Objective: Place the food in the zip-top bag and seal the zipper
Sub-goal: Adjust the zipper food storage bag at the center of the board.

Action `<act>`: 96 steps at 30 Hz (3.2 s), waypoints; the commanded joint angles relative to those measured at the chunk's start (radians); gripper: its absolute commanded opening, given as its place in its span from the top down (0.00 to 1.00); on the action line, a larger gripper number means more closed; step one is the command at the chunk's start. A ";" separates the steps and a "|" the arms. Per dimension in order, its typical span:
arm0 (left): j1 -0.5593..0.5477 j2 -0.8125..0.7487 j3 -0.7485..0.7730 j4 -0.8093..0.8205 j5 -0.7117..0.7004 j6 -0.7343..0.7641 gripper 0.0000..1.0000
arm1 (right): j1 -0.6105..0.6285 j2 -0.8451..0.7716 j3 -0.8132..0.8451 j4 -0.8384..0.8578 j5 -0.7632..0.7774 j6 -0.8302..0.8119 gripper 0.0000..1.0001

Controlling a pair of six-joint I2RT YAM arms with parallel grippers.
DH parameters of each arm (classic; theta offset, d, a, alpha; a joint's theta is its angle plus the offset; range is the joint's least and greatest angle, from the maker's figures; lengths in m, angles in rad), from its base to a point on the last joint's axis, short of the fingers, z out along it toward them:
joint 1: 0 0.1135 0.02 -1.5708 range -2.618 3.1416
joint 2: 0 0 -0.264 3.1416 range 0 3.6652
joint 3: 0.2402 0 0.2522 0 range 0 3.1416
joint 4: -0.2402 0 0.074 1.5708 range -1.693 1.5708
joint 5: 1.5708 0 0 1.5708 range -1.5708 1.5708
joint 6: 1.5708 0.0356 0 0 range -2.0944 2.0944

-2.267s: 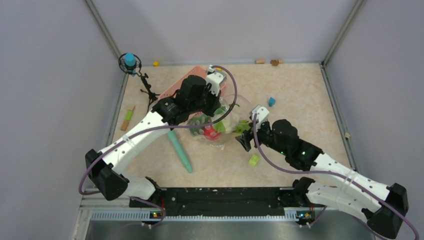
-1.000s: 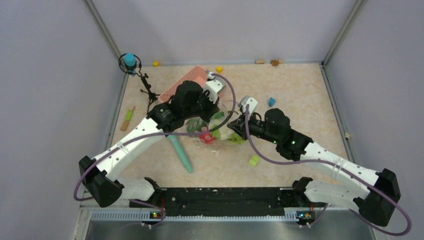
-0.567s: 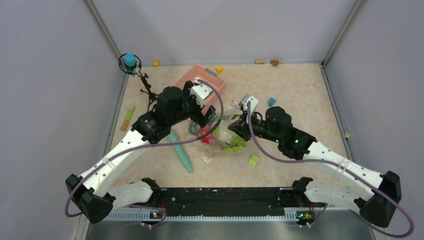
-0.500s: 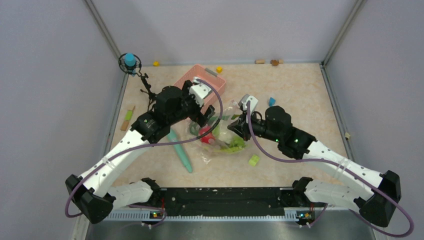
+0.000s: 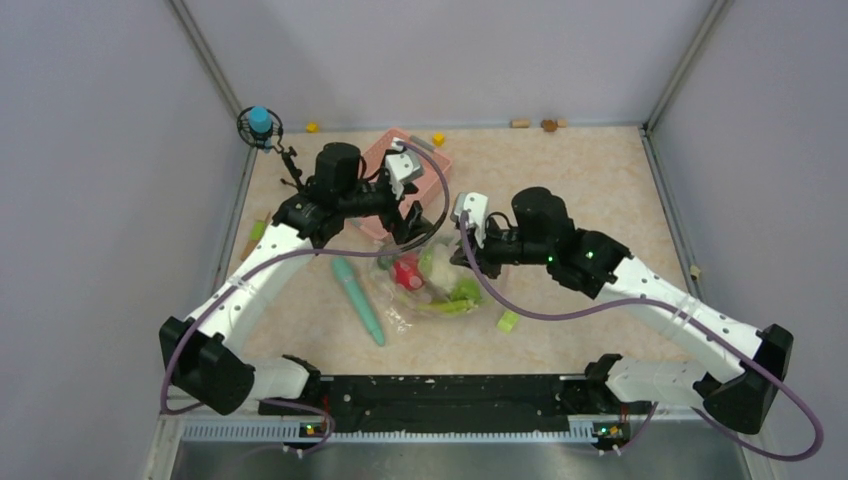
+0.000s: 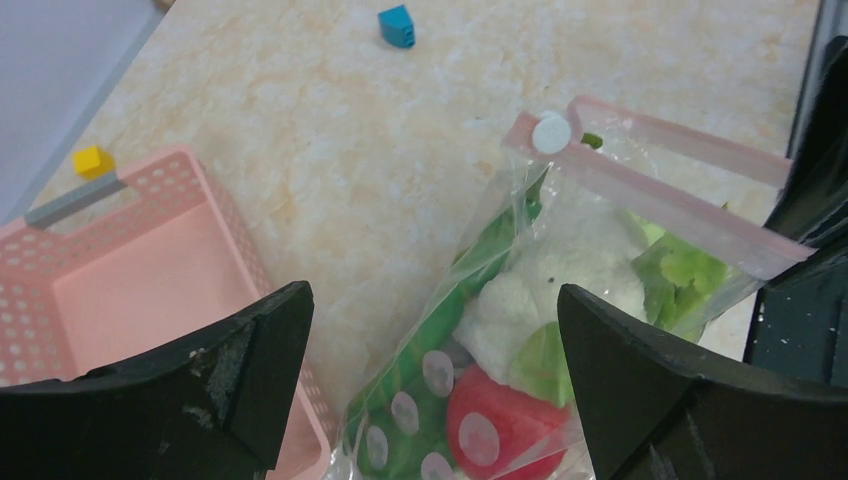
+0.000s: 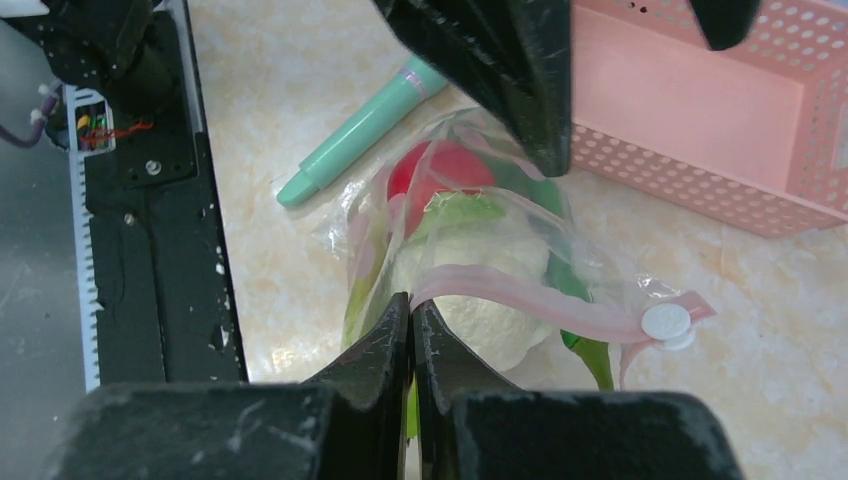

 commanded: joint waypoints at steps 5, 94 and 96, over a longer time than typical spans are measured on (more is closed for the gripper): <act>0.005 0.165 0.199 -0.047 0.224 0.084 0.03 | 0.017 0.038 0.065 -0.107 -0.091 -0.149 1.00; -0.038 0.126 -0.017 -0.173 0.262 0.276 0.03 | -0.542 0.054 -0.454 0.671 -0.254 0.260 1.00; -0.039 0.114 -0.022 -0.142 0.242 0.238 0.03 | -0.542 0.035 -0.399 0.627 -0.285 0.256 1.00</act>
